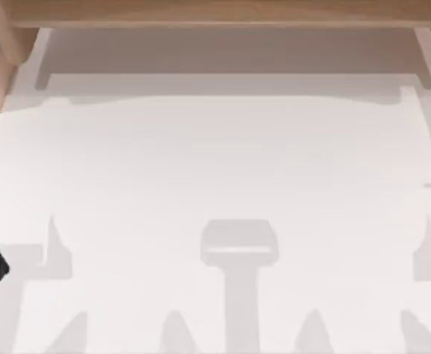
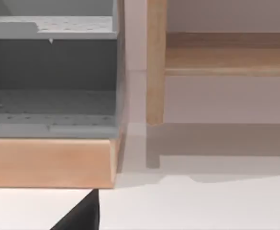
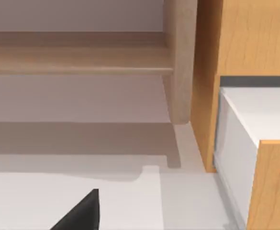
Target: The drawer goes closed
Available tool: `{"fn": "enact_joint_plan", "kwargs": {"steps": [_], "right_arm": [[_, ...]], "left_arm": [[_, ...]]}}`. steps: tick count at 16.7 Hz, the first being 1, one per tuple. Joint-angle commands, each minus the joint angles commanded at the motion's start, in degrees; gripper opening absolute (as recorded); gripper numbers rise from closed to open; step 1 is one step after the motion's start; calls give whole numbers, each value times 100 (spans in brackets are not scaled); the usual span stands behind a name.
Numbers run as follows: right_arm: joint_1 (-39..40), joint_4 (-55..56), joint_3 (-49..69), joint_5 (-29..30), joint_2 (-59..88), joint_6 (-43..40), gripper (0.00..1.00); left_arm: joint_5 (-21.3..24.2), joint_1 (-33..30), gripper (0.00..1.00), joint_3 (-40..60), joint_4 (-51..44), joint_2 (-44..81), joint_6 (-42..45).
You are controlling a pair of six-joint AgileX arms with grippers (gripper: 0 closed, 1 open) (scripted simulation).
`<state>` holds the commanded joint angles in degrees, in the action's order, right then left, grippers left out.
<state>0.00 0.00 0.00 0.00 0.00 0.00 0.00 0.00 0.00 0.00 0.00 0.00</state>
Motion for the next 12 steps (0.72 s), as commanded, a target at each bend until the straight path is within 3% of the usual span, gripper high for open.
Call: {"fn": "enact_joint_plan", "kwargs": {"steps": [5,12], "right_arm": [[-337,202,306,-361,397,8,100],[-2182,1275,1911,-2109,2984,64,100]], "left_arm": [[0,0,100,0,0,0,0],[0,0,100,0,0,0,0]]}}
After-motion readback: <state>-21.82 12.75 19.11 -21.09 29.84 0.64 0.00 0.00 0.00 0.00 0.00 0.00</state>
